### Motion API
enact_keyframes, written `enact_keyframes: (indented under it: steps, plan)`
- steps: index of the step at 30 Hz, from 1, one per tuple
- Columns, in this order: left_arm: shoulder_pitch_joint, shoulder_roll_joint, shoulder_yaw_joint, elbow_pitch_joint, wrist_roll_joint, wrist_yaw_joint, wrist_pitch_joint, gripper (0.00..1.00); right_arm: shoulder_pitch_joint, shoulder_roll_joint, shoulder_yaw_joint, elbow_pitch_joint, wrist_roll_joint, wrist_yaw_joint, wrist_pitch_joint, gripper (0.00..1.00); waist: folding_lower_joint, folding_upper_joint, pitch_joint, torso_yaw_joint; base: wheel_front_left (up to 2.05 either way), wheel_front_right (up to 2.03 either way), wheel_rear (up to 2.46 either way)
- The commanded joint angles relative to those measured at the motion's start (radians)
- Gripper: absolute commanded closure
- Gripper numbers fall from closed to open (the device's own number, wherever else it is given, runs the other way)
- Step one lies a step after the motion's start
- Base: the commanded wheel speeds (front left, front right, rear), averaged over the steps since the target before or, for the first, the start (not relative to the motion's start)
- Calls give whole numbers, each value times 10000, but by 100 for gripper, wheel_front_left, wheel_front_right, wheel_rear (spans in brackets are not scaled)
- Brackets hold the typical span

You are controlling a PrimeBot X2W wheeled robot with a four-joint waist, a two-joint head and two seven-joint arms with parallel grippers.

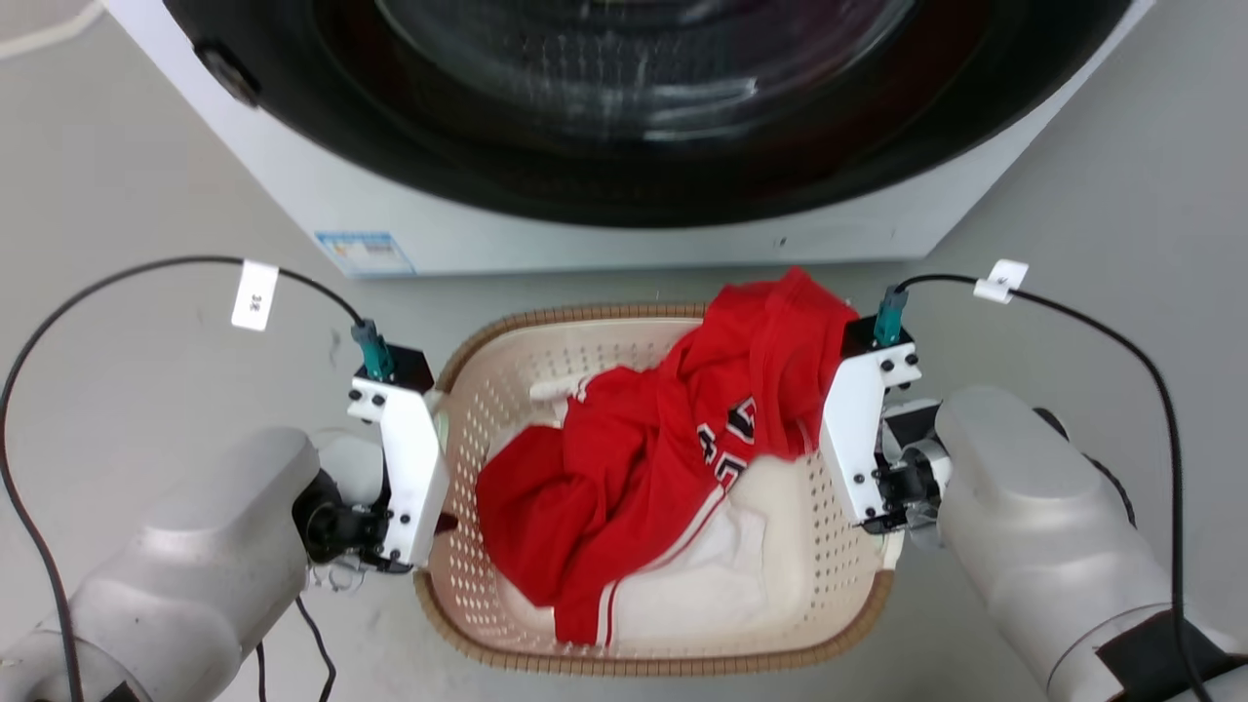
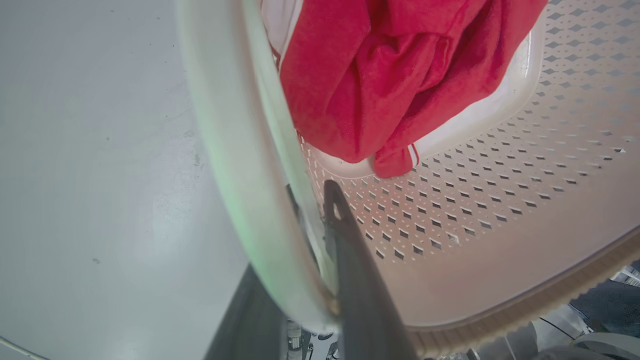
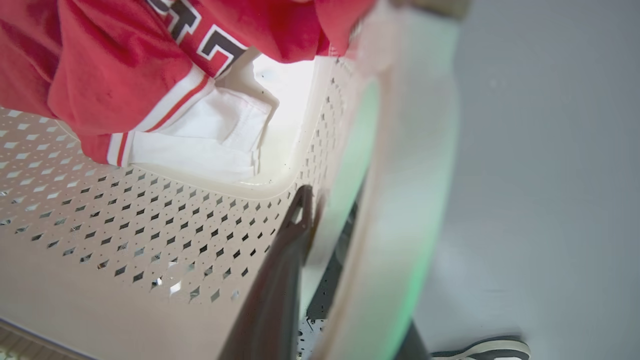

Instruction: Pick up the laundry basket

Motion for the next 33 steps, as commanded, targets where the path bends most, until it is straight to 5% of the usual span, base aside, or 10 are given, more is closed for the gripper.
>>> enact_keyframes:
  steps: [1, 19, 33]
  plan:
    - [226, 439, -66, 107, 2, 28, 197, 100, 208, -310, 205, 17, 30, -10, 279, 100, 1, 0, -844, -171, 0, 0, 0]
    - [1855, 490, -128, 6, -739, 28, 1748, 100, 1244, -316, 1286, -461, 1549, -5, 2024, 100, 1, 0, -3772, -384, 0, 0, 0]
    - [2031, 267, -126, 118, -1050, 27, 2323, 100, 1522, -290, 1569, -294, 2127, -5, 2098, 100, 1, 0, -4152, -275, 0, 0, 0]
